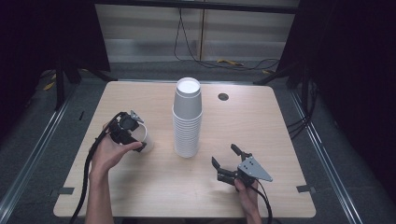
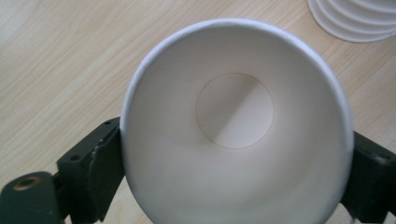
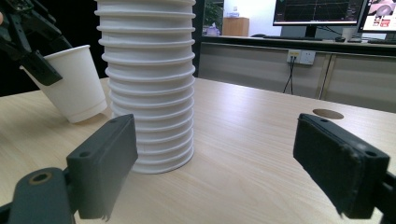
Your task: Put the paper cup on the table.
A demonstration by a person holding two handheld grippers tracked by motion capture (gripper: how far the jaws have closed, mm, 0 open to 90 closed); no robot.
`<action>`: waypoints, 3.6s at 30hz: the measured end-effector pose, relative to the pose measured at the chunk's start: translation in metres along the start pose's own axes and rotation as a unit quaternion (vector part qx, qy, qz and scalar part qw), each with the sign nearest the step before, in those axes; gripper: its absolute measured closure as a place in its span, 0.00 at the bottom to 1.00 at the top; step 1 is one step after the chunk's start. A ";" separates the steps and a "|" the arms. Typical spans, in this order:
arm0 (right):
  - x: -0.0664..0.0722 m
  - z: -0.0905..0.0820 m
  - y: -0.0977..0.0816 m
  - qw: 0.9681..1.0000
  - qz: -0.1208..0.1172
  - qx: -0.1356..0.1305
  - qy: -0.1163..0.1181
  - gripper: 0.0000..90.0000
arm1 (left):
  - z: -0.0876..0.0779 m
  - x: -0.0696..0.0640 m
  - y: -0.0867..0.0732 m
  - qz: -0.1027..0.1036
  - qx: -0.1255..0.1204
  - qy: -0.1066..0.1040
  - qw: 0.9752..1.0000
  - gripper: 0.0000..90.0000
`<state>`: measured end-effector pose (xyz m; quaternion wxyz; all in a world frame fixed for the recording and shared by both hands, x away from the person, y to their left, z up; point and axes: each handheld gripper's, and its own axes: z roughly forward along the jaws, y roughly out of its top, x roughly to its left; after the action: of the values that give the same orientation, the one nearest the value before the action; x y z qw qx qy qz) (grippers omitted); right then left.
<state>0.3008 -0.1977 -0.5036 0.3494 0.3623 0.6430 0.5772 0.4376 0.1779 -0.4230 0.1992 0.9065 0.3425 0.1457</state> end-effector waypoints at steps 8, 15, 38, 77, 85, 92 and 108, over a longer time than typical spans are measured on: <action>0.000 0.000 0.000 1.000 0.000 0.000 -0.001 0.15 | 0.008 0.003 0.000 -0.007 -0.030 0.002 1.000 0.08; 0.000 0.000 0.000 1.000 0.000 0.000 -0.001 0.15 | 0.018 0.010 -0.005 -0.027 -0.080 -0.017 0.996 0.07; -0.002 -0.001 0.000 1.000 0.007 -0.001 -0.007 0.15 | 0.039 0.012 -0.025 -0.071 -0.187 -0.068 0.977 0.06; -0.002 -0.001 0.000 1.000 0.007 0.001 -0.005 0.15 | 0.056 -0.008 -0.082 -0.112 -0.238 -0.051 0.964 0.17; -0.002 -0.001 0.000 1.000 0.006 0.001 -0.004 0.15 | 0.047 -0.016 -0.094 -0.129 -0.265 -0.030 0.955 0.17; -0.002 -0.001 0.000 1.000 0.004 0.000 -0.004 0.15 | 0.030 -0.029 -0.109 -0.140 -0.284 -0.011 0.948 0.17; -0.002 -0.001 0.000 1.000 0.005 0.001 -0.005 0.15 | 0.003 -0.077 -0.119 -0.117 -0.359 -0.039 0.925 0.18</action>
<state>0.3009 -0.1997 -0.5035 0.3489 0.3689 0.6400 0.5767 0.3164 0.2067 -0.4902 0.5402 0.7327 0.3628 0.1992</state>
